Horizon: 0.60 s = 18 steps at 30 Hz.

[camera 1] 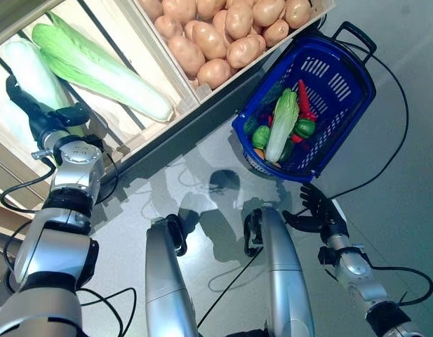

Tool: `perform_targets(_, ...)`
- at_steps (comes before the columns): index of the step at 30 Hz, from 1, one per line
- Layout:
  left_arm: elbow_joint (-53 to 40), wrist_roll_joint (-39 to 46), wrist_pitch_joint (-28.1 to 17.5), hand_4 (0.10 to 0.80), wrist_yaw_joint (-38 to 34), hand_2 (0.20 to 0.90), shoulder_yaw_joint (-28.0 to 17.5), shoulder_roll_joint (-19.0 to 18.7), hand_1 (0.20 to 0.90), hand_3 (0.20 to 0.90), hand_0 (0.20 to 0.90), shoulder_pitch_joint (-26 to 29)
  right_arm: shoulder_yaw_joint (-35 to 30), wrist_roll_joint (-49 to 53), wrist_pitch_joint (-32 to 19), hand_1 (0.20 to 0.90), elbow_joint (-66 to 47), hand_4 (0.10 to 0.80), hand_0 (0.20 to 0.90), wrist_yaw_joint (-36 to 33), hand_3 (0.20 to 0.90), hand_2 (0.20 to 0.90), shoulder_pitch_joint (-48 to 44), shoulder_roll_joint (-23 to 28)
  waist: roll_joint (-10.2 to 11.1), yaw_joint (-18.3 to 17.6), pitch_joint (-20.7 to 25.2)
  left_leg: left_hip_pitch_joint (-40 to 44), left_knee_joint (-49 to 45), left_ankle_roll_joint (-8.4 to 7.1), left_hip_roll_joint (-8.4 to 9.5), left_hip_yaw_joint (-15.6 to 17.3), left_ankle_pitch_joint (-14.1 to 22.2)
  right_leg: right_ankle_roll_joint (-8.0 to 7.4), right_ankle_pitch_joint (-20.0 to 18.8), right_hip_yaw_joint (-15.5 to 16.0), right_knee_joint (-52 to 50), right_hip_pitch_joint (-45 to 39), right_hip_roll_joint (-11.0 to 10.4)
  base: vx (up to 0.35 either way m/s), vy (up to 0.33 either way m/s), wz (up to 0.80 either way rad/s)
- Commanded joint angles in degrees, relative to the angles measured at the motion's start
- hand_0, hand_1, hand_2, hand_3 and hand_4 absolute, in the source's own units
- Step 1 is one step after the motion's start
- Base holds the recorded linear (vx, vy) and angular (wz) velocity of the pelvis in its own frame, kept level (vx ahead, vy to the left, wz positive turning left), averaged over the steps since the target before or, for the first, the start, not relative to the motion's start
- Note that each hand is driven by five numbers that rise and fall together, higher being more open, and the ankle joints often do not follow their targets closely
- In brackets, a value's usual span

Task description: Put vegetables into the basket

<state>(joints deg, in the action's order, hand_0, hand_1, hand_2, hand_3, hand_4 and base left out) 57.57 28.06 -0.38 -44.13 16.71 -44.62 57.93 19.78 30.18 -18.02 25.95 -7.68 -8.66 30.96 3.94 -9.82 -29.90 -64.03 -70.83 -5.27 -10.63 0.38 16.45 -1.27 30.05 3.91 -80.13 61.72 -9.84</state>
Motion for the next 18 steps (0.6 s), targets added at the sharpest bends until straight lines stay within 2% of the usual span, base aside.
perform_targets(1, 1.28, 0.9, 0.42, 0.8, 4.9, 0.9, 3.5, -4.87, 0.9, 0.9, 0.9, 7.74, -1.42, 1.08, -6.93, 0.9, -6.76, 0.8, 0.9, -3.06, 0.9, 0.9, 1.01, 2.41, 0.45, -1.71, 0.11, 3.2, -0.62, 6.11, -0.1, 5.25, 6.63, 1.11, -7.34, -0.84, 6.74, -0.83, 0.91, -0.033, 0.001, 0.0)
perform_targets(3, 1.57, 1.17, 1.01, 0.8, 6.68, 0.9, 3.38, -5.29, 0.9, 0.9, 0.9, 7.62, -1.5, 0.48, -6.9, 0.9, -6.96, 0.8, 0.9, -3.44, 0.9, 0.9, 1.38, 2.45, 0.49, -1.59, 0.11, 2.93, -0.57, 6.08, -0.17, 5.28, 6.47, 1.04, -7.49, -0.71, 6.71, -0.53, 0.89, 0.0, 0.0, 0.0)
perform_targets(4, 1.6, 1.23, 0.95, 0.571, 7.4, 0.556, 3.35, -5.53, 0.556, 0.556, 0.556, 7.71, -1.57, 0.36, -6.79, 0.9, -7.02, 0.8, 0.9, -3.69, 0.9, 0.9, 1.5, 2.53, 0.52, -1.57, 0.11, 2.95, -0.44, 6.12, -0.21, 5.3, 6.39, 1.06, -7.55, -0.67, 6.79, -0.53, 0.91, 0.0, 0.0, 0.0)
perform_targets(5, 1.53, 1.38, 0.71, 0.508, 7.71, 0.462, 3.3, -5.69, 0.462, 0.462, 0.462, 7.7, -1.65, 0.4, -6.7, 0.9, -7.14, 0.8, 0.9, -3.78, 0.9, 0.9, 1.6, 2.61, 0.53, -1.57, 0.11, 2.95, -0.39, 6.07, -0.26, 5.3, 6.36, 1.07, -7.58, -0.68, 6.86, -0.55, 0.94, 0.0, 0.0, 0.0)
perform_targets(6, 1.76, 1.73, -0.81, 0.4, 9.45, 0.3, 3.24, -6.15, 0.3, 0.3, 0.3, 7.61, -1.86, 0.51, -6.69, 0.9, -7.18, 0.8, 0.9, -3.92, 0.9, 0.9, 1.92, 2.7, 0.53, -1.64, 0.11, 3.08, -0.13, 6.05, -0.4, 5.33, 6.22, 1.06, -7.71, -0.7, 7.12, -0.69, 0.98, 0.0, 0.0, 0.0)
perform_targets(14, -1.29, 1.43, -1.09, 0.4, 10.26, 0.3, 2.77, -6.76, 0.3, 0.3, 0.3, 5.81, -3.56, 0.18, -6.86, 0.9, -8.73, 0.8, 0.9, -2.41, 0.9, 0.9, 3.28, 2.3, -0.05, -1.9, 0.11, 8.39, 4.95, 5.74, -0.7, 6.51, 4.89, 0.91, -8.55, -0.93, 11.62, -5.56, 1.47, -0.001, -0.001, 0.0)
perform_targets(18, -0.31, 2.46, -2.21, 0.4, 11.14, 0.3, 1.53, -7.39, 0.3, 0.3, 0.3, 4.66, -2.52, -0.5, -6.92, 0.9, -9.28, 0.8, 0.9, -2.22, 0.9, 0.9, 2.05, 1.73, -0.12, -1.97, 0.13, 16.44, 10.54, 4.98, -1.15, 8.2, 3.74, 0.74, -9.45, -0.34, 16.77, -12.94, 1.58, 0.0, 0.0, 0.0)
